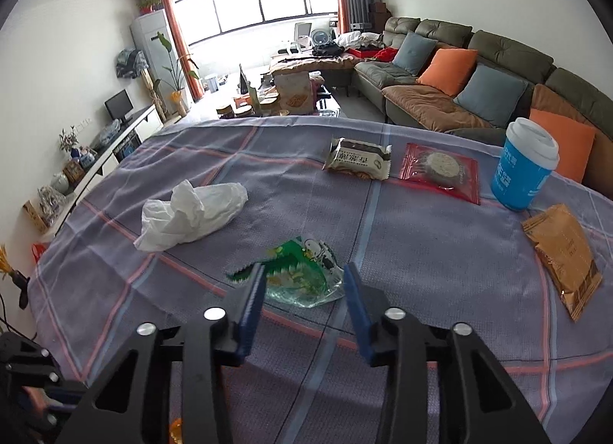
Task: Collect trash
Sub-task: 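Grasp the orange peel with the left tool while the right tool grasps a green-printed bag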
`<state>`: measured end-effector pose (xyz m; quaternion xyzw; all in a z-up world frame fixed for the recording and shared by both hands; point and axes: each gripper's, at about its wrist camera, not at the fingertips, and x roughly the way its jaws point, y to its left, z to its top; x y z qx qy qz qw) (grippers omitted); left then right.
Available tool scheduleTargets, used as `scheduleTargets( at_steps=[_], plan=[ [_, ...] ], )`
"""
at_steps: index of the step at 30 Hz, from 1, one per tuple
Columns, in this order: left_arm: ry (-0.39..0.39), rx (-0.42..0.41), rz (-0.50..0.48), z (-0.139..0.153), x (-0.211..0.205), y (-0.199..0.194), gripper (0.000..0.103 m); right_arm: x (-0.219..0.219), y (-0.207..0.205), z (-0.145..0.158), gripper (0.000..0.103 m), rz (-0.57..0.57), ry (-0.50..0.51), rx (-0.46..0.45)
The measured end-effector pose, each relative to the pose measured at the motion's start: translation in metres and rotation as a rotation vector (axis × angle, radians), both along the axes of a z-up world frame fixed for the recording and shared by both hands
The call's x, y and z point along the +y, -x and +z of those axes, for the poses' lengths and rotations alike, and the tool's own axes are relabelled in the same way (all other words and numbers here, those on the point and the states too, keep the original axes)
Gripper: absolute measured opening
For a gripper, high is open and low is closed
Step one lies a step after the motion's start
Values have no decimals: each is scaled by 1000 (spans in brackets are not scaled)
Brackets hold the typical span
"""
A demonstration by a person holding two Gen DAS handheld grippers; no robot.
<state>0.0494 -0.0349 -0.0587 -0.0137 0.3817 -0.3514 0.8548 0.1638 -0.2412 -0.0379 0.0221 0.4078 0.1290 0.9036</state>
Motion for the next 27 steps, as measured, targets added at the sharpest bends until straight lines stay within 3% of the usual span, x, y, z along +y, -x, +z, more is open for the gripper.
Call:
scheduleTargets(
  at_steps=[4, 7, 12, 14, 16, 20, 21, 23, 27],
  plan=[
    [13, -11, 54, 5, 24, 3, 11, 0, 0, -2, 9, 3, 8, 6],
    [16, -23, 108, 9, 44, 3, 11, 0, -1, -5, 3, -2, 8, 11],
    [20, -34, 178, 15, 67, 3, 11, 0, 2, 1, 7, -6, -17, -9],
    [22, -35, 201, 16, 74, 0, 11, 4, 1, 4, 28, 1, -15, -22],
    [22, -39, 216, 17, 82, -1, 11, 10, -2, 6, 35, -1, 21, -37],
    [11, -50, 244, 19, 90, 0, 11, 20, -10, 4, 32, 25, 51, -33],
    [11, -49, 252, 19, 92, 0, 11, 22, -13, 2, 29, 28, 61, -25],
    [5, -50, 268, 19, 94, 0, 11, 22, -15, 0, 13, 27, 57, -12],
    [2, -54, 293, 20, 102, -1, 11, 21, -11, 4, 9, 24, 51, -30]
  ],
)
